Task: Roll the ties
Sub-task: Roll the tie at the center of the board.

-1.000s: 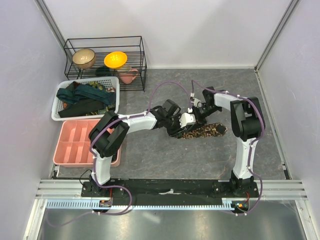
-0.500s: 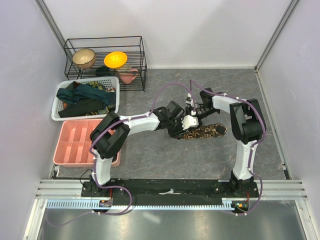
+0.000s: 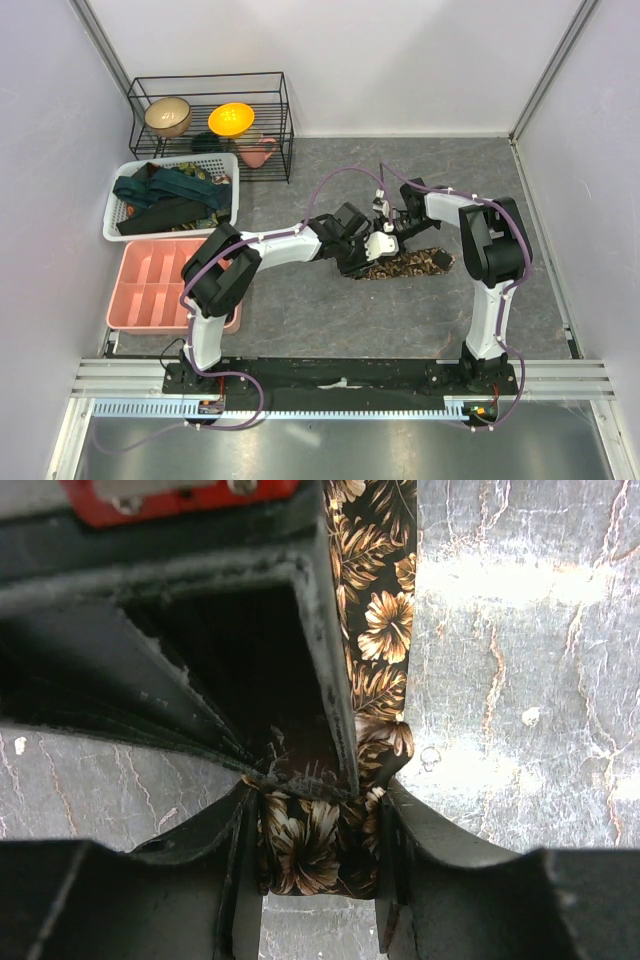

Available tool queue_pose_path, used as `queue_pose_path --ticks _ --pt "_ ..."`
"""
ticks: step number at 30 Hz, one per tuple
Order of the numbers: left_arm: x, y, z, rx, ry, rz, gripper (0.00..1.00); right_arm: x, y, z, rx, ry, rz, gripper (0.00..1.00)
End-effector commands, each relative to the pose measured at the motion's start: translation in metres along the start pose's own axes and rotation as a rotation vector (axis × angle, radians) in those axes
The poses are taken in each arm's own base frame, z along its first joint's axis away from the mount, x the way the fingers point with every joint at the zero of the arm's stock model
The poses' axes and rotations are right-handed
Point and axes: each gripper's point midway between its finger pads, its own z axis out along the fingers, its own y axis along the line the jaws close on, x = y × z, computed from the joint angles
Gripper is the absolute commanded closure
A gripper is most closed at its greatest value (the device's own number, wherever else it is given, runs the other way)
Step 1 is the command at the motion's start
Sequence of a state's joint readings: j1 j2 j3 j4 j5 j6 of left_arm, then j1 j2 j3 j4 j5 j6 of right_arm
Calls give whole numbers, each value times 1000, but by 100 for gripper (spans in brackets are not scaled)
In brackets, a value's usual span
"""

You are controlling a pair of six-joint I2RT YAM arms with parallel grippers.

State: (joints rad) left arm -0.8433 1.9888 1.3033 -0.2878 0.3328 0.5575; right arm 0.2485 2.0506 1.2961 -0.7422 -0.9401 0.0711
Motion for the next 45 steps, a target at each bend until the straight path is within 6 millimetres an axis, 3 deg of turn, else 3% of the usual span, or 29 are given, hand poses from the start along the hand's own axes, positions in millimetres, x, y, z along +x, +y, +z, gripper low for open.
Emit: queue_pose_path --ticks 1,4,8,10,14,15,16,20,21,26,38,42,45 --pt "21 -8 9 32 77 2 66 12 -32 -2 126 25 10 66" --pt "22 -9 9 37 79 2 66 8 -28 -6 120 8 10 55" --pt "20 -10 10 41 74 1 66 3 -23 -2 76 -5 32 56" --pt "20 -10 10 41 76 2 65 2 -22 1 58 -3 41 62" --pt "19 -10 10 40 73 -6 60 7 -25 4 54 15 29 85" --pt "17 -10 9 40 67 -9 54 11 -32 3 83 33 41 97" --pt "17 -11 9 43 63 -24 52 13 -36 2 100 36 40 100" --pt "6 -9 4 45 -2 -67 41 22 -63 -7 192 56 50 100" --pt "-5 -4 0 28 -46 -76 36 23 -72 -11 232 56 58 100" --pt "-22 0 -8 46 -172 -117 23 25 -91 -18 319 61 62 100" --pt "-59 3 1 87 -350 -69 21 23 -96 -11 391 88 13 100" --pt "-61 2 6 78 -347 -23 21 19 -95 -8 383 84 7 100" --pt "-56 2 11 77 -308 -24 27 12 -91 -4 381 79 -13 100"
